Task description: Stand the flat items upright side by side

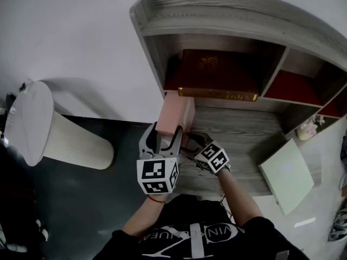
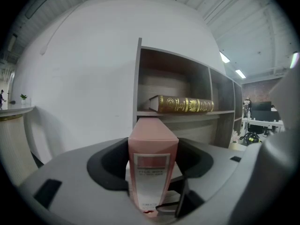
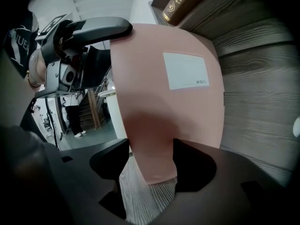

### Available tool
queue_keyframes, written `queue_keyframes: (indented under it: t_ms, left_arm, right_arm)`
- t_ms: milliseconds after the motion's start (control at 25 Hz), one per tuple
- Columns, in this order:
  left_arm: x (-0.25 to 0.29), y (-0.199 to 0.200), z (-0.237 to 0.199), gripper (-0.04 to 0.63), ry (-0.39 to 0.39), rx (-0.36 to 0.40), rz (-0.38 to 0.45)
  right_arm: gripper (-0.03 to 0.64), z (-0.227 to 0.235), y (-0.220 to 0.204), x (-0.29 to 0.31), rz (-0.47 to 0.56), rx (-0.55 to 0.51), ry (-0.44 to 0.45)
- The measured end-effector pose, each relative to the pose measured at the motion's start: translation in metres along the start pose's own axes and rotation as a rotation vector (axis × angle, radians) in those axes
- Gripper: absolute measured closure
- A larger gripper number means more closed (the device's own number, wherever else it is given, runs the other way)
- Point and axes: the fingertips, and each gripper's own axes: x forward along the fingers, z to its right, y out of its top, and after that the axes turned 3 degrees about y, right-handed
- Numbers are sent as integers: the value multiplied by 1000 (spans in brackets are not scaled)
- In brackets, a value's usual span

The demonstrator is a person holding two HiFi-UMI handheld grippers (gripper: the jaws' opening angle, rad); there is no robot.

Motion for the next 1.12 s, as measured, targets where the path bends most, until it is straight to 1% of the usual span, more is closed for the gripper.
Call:
queue_keyframes:
  t_ms: [200, 320, 400, 560, 680, 800, 960, 1040, 1120]
  left_arm:
    - [-1, 2, 1, 304, -24, 18, 41]
    - [-3, 3, 0, 277, -32, 32, 67]
    - [-6, 3, -2, 262, -34, 33, 75]
    - [-14, -3, -5, 253, -40, 16, 80]
    - [-22, -17, -5, 252, -64, -8, 77]
    - [-31, -37, -2, 244, -78, -27, 59]
    - [-50, -58, 8, 244, -53, -5, 52]
    - [-57, -64, 19, 244, -33, 4, 52]
    - [-60, -73, 40, 244, -50, 21, 34]
  right_arm:
    - [314, 1, -1, 0, 11, 15, -42]
    - [316, -1, -1, -4, 3, 31, -75]
    - [322, -2, 2, -7, 23, 46, -84]
    - [322, -6, 16, -22, 59, 50, -112]
    - [322, -12, 22, -35, 82, 46, -135]
    - [322, -14, 25, -54, 117, 56, -167]
    - [324, -14, 11, -92, 145, 94, -231]
    - [324, -11, 1, -116, 147, 105, -269]
    - [324, -9, -11, -142, 143, 116, -308]
